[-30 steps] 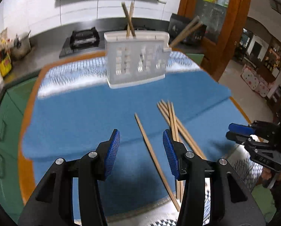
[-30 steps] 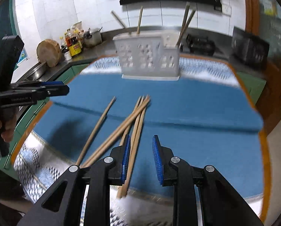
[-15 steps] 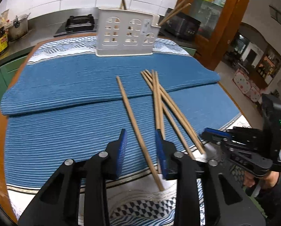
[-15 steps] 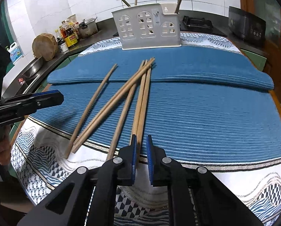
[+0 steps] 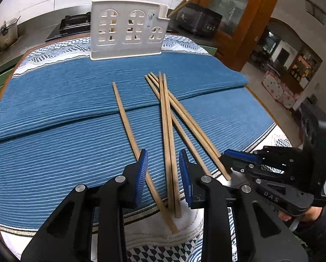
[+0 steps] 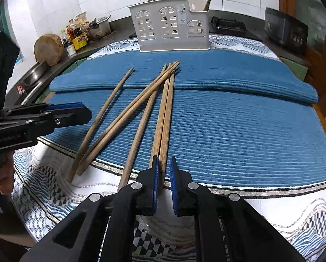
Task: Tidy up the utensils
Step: 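Close the left tool on one chopstick while the right tool grasps another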
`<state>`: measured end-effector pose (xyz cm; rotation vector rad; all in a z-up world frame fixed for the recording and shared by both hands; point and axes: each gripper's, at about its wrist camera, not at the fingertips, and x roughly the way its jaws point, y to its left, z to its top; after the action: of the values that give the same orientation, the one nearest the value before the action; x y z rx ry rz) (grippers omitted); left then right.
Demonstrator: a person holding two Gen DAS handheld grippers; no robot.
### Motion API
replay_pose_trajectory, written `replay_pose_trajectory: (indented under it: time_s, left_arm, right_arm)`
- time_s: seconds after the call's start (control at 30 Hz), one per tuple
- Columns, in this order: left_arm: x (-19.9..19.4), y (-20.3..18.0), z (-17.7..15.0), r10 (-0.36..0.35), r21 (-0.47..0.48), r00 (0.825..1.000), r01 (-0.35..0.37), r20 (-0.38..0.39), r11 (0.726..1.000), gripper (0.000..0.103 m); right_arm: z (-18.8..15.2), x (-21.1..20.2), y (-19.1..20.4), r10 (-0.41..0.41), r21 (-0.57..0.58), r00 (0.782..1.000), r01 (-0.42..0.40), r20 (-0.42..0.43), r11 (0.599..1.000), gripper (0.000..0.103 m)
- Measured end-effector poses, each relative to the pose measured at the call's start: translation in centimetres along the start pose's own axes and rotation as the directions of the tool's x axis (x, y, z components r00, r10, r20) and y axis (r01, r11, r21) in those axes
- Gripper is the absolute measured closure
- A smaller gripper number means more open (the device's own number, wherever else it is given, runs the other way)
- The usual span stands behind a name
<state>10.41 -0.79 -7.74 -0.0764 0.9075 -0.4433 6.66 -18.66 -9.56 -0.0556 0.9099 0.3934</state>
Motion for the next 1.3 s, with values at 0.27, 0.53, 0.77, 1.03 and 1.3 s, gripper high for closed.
replay_pose_trajectory:
  time_s: [0.27,0.53,0.77,1.03,1.3]
  left_arm:
    - [2.3,-0.4,0.1,0.002,0.014,0.999,-0.002,-0.045,1.000,0.084]
    - [3.5,0.1,0.4,0.007,0.003,0.998,-0.007,-0.060,1.000,0.085]
    - [3.9,-0.1,0.1,0.048,0.025,0.996,-0.046,-0.075,0.999,0.085]
    - [4.0,-1.3,-0.2,0.120,0.065,0.991,-0.116,-0.062,0.991,0.085]
    - [4.3,-3.0,-0.7,0.204,0.099,0.979,-0.201,-0.024,0.975,0.088]
  right_arm:
    - [-0.3,0.4,-0.3,0.001,0.014,1.000,-0.001,-0.004,1.000,0.096]
    - [-0.6,-0.1,-1.0,-0.006,0.034,1.000,0.006,0.000,0.999,0.096]
    - [-0.9,-0.3,-1.4,-0.005,0.034,1.000,0.005,0.004,0.999,0.096]
    - [-1.1,-0.3,-1.3,-0.022,0.015,1.000,0.021,0.019,1.000,0.096]
    - [-1.1,-0.3,-1.2,-0.017,0.021,0.999,0.016,0.033,1.000,0.096]
